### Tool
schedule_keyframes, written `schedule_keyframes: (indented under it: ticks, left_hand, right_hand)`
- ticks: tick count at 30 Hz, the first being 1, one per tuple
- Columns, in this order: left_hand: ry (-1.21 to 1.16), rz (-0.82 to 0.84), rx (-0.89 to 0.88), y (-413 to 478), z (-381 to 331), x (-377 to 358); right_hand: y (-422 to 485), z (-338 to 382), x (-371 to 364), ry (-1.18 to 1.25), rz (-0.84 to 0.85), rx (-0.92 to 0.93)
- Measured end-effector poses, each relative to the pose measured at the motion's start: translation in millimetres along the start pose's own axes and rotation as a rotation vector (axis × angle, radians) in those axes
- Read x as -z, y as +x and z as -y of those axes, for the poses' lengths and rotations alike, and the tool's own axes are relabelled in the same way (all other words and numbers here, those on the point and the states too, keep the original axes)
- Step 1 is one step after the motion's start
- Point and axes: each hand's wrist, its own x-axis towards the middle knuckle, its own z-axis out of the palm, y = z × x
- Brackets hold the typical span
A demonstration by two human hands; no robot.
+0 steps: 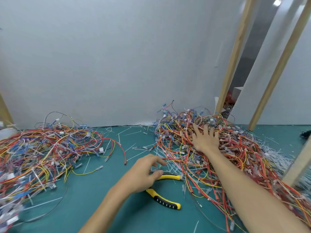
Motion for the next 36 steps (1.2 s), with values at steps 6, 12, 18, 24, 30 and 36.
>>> schedule_keyframes:
  ticks: [6, 12, 18, 24, 30, 36]
  left_hand:
    - [0.079, -0.081, 0.082, 2.6, 23.8, 10.4]
    - [0.211, -0.144, 0.200, -4.5, 55.3, 20.0]
    - [0.262, -0.190, 0.202, -14.4, 72.8, 14.6]
    - [0.171, -0.280, 0.128, -19.2, 77.0, 14.1]
    - [0.239, -0.277, 0.174, -19.8, 72.5, 9.5]
    - [0.343, -0.288, 0.198, -23.4, 68.8, 8.7]
  right_hand:
    - [6.0, -5.6, 7.0, -0.008, 0.000, 0.042]
    - [-21.7, 26.5, 29.6, 0.018, -0.132, 0.050]
    - [-116.9, 107.9, 22.1, 0.207, 0.010, 0.537]
    - [-174.6, 147.3, -41.0, 0.122, 0.046, 0.595]
    - [-180.9, 142.9, -61.2, 0.165, -0.121, 0.727]
    - [-180.5, 139.9, -64.6, 0.192, -0.188, 0.778]
